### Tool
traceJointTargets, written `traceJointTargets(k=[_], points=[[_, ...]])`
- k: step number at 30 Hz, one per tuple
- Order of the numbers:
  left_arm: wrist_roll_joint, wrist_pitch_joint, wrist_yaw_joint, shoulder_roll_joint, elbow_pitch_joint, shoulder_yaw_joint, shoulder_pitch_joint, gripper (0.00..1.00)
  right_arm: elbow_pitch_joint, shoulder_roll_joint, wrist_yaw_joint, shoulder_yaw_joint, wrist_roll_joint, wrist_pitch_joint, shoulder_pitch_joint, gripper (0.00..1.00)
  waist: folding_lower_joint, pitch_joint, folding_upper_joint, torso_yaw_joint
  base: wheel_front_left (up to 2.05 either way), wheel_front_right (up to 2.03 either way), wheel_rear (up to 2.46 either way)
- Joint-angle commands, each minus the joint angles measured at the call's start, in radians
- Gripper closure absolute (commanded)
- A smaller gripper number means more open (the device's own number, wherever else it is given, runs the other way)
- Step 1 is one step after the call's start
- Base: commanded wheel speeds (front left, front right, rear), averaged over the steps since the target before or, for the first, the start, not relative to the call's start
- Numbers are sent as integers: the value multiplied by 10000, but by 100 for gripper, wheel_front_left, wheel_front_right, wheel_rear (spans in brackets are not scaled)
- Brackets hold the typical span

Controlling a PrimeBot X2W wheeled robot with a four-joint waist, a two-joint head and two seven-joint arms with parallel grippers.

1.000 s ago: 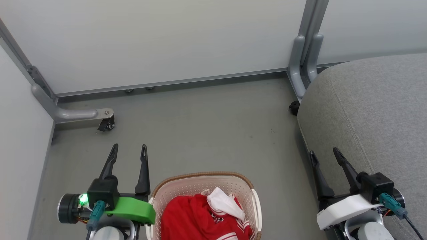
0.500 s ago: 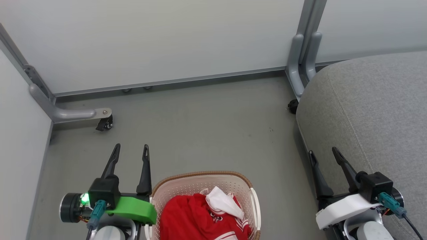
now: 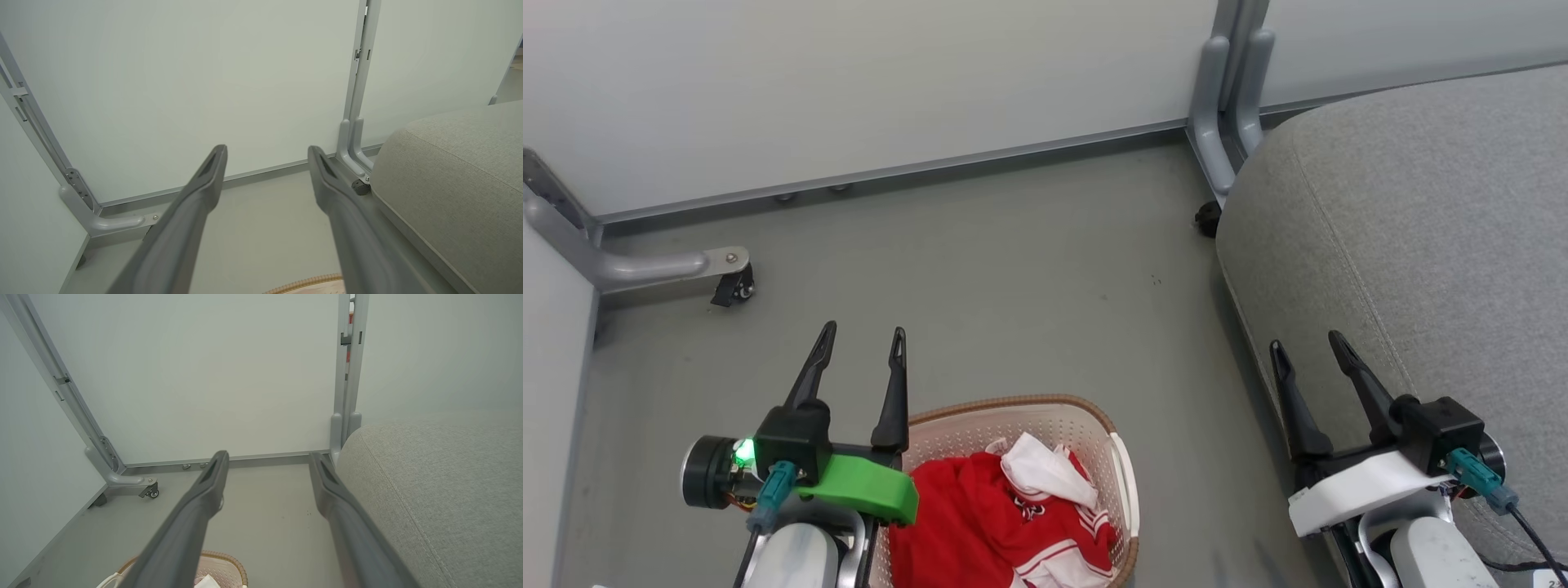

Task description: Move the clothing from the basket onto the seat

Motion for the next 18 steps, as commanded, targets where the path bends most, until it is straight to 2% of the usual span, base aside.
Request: traceJointTargets(k=[1,18], points=[[161,-7,-57,50,38,-6,-244,0,-67,-50,1,-4,69,-46,-169,0,0,393,106,-369,0,0,0],[596,-7,-554,334,939,-320,-1588,0,-726,-41,1,77,161,-35,-1065,0,0,2395,106,-1594,0,0,0]])
